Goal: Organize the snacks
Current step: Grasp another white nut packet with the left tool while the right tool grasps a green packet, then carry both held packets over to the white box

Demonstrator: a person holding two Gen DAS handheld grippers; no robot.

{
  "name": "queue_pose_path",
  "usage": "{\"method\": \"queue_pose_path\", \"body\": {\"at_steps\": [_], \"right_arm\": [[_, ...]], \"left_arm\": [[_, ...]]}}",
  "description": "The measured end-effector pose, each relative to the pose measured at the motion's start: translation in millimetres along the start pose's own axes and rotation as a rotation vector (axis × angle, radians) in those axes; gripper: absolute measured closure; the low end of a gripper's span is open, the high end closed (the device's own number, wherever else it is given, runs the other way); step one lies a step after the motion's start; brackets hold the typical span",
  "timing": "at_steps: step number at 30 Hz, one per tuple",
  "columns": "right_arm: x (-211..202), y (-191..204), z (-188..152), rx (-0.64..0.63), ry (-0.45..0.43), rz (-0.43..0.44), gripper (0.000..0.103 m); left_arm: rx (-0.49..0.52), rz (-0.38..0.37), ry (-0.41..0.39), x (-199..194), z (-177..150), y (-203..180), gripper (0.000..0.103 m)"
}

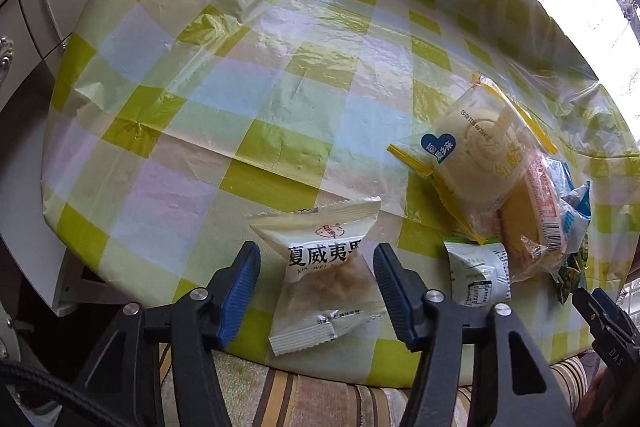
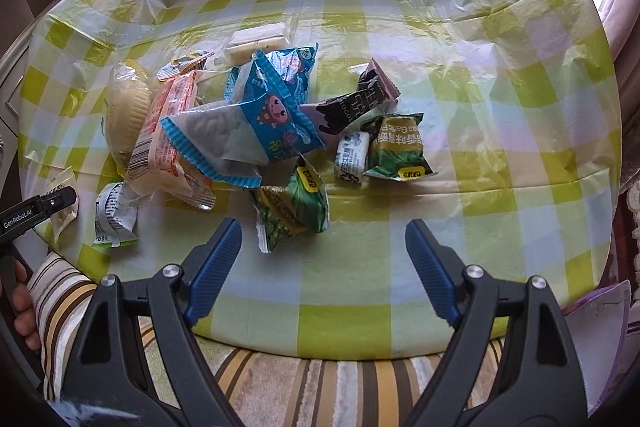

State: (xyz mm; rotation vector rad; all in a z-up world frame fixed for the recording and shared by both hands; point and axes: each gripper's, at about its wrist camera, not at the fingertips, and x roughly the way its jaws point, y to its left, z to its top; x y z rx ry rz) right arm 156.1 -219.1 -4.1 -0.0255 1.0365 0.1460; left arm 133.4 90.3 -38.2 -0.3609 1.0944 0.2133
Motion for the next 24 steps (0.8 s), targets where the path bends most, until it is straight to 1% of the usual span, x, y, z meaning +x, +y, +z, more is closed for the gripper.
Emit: {"method": "queue_pose_path", "body": {"at_steps": [1,5,8,11,12,13,15,17,18,24], "right_arm": [[4,3,2,-0.014,0.007,-0.008,0.017],[16,10,8,-0.05,0.031,-0.035,0.017],[24,12,11,-0.065,0.042,-0.051,0.021],[33,13,13,-0.072,0.062,-0.053,0.033],[36,14,12,-0.075,0.073,-0.052,0.04],[38,14,12,-0.076,0.085,-0.048,0.044],[38,13,11,-0.072,0.081,-0.037,0.045],[37,12,10,-0.071,0.078,-0.021,0.056],[36,12,9,-0.072,0.074,-0.013,0.06],[29,9,5,-0.057,0.064,-0.018,0.063]], "left_arm": [[0.01,0.012,-0.007,0,0,-2,0.048],[0.039,0.033,-0.013,0,-1,-8,0.059],[0.058,0.033,-0.019,1,-2,-11,0.061],[0.072,0.024,-0.024,1,-2,-14,0.064],[0.075,0.02,-0.025,1,-2,-14,0.065],[0.078,0.018,-0.027,1,-3,-15,0.065],[0.081,0.014,-0.032,0,-2,-16,0.065],[0.087,0.013,-0.041,-3,-3,-17,0.066],[0.093,0.014,-0.046,-4,-3,-18,0.066],[0.129,0.022,-0.082,-17,-4,-28,0.066]]}}
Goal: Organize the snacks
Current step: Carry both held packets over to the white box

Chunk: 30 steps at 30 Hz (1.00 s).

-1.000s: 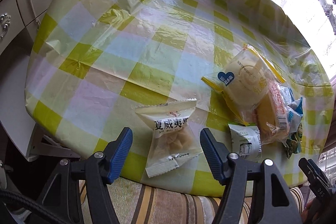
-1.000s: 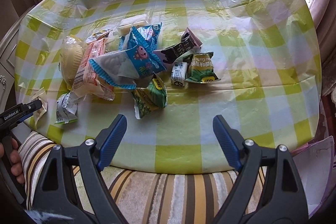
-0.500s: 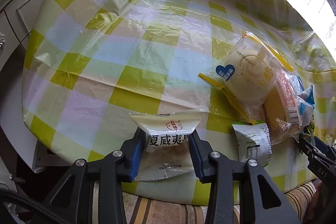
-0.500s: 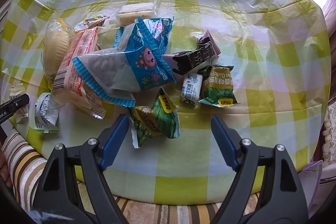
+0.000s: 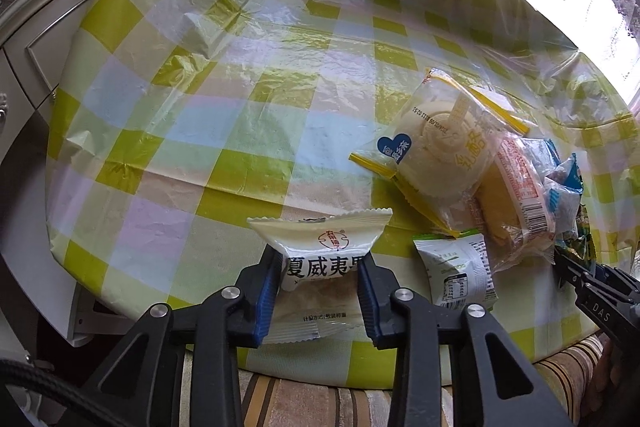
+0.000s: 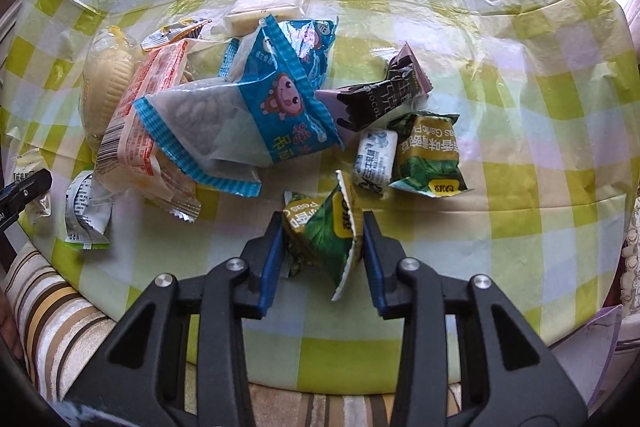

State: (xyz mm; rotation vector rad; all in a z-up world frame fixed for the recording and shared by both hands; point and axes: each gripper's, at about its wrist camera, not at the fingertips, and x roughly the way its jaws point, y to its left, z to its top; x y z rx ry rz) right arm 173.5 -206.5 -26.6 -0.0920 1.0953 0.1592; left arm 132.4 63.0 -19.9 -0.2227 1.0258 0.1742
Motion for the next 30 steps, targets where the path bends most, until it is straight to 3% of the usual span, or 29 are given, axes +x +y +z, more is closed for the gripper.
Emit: {"method": "queue_pose_path", "body": {"at_steps": [16,30], "right_arm": [[-36,-21,-10,0.074,-0.073,0.026,0.063],[-67,-52,-38,0.145,-0.107,0.024,0.063]], "left_arm": [[0.084,-0.08,-0.043,-29,-7,-60,0.066],[0.187,-0.138,-0.053,-50,-23,-112,0.066]]}}
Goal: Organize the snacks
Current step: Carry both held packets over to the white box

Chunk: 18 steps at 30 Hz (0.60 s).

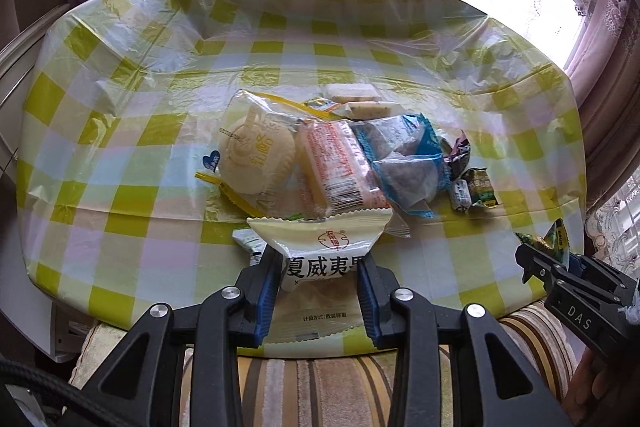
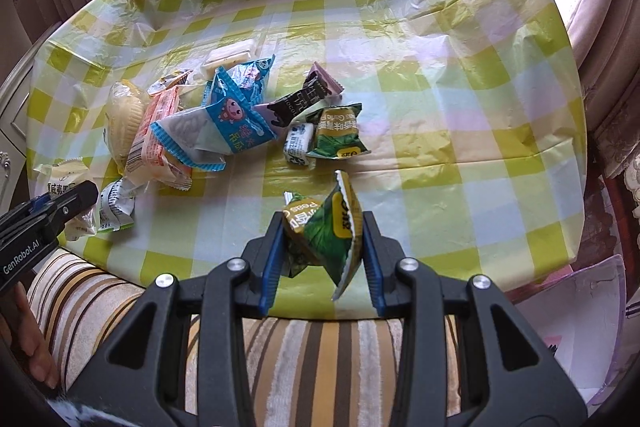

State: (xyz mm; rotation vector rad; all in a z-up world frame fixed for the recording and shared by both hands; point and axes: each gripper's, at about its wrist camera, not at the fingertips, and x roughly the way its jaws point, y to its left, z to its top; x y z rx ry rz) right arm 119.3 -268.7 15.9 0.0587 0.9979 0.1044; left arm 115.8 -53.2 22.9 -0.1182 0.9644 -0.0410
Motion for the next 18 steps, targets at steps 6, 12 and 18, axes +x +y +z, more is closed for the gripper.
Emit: {"method": "queue_pose_path", "body": {"at_steps": [6,12,18], "right_arm": [[-14,-19,-8,0.028,-0.014,-0.007,0.063],[-26,-40,-17,0.059,-0.026,-0.035,0.063],[-37,-65,-29,0.096,-0.034,-0.078,0.063]], "left_arm": [[0.049,-0.027,0.006,-3,-3,-25,0.066],[0.097,-0.067,0.019,-3,-7,-50,0.066],[0.158,-0.116,0.036,-4,-12,-81,0.066]]}}
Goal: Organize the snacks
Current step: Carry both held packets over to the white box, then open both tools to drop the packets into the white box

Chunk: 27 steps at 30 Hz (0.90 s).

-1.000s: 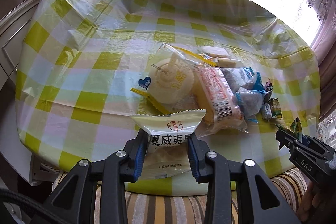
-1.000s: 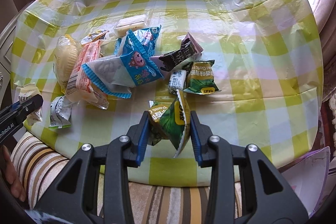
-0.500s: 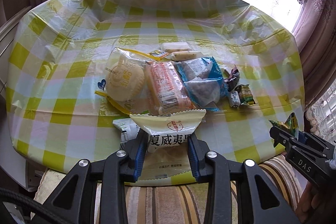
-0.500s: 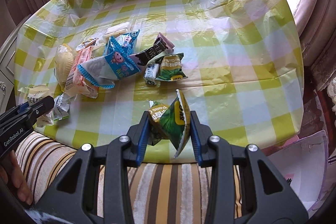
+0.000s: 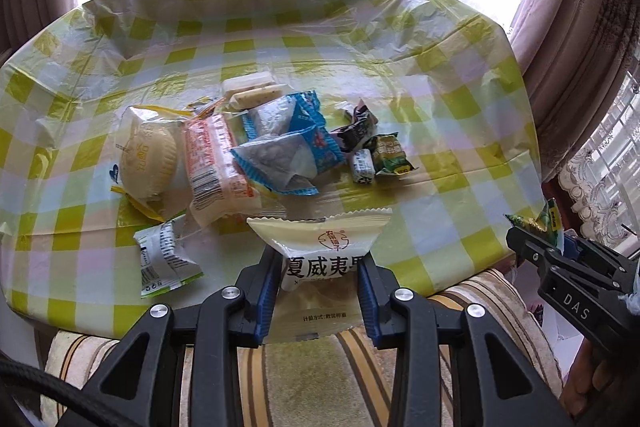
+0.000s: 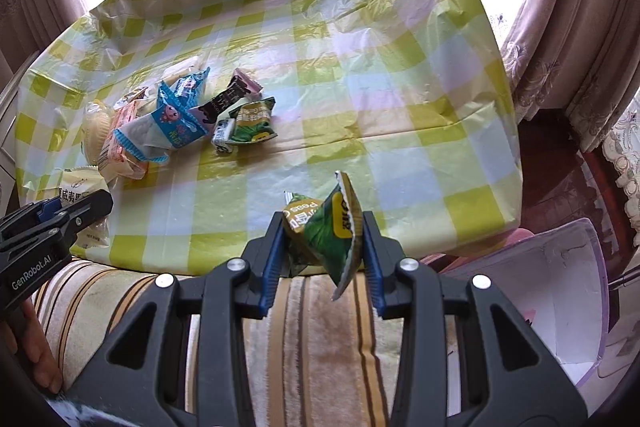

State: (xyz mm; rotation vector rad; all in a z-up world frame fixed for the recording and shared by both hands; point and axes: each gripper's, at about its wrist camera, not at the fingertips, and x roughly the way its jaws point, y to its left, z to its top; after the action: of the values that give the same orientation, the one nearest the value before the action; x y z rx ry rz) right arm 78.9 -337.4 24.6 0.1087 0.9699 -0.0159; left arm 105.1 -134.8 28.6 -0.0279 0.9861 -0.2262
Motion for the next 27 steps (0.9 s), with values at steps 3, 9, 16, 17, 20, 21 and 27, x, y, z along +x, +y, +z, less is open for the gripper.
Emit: {"method": "queue_pose_path", "body": {"at_steps": [3,9,16,17,20,21,27], "right_arm": [[-5,-14,-4,0.018,-0.004,-0.029,0.063],[-15,-44,-13,0.053,-0.014,-0.106,0.063],[-21,-77,-24,0.1,-0.007,-0.175,0.063],[-22,-81,-26,0.107,-0.005,-0.185,0.063],[-25,-94,-30,0.13,-0.003,-0.213,0.063],[-25,-98,-31,0.136,-0.004,-0.222,0.063],[-30,-119,-36,0.167,0.0,-0.27,0.063]], "left_arm": [[0.028,-0.028,0.007,1,0,-15,0.066],[0.092,-0.088,0.03,7,0,-49,0.066],[0.18,-0.162,0.053,13,0,-95,0.066],[0.194,-0.176,0.058,14,-1,-103,0.066],[0.235,-0.208,0.071,15,-4,-122,0.066],[0.246,-0.221,0.077,16,-4,-128,0.066],[0.299,-0.284,0.11,19,-11,-159,0.066]]}}
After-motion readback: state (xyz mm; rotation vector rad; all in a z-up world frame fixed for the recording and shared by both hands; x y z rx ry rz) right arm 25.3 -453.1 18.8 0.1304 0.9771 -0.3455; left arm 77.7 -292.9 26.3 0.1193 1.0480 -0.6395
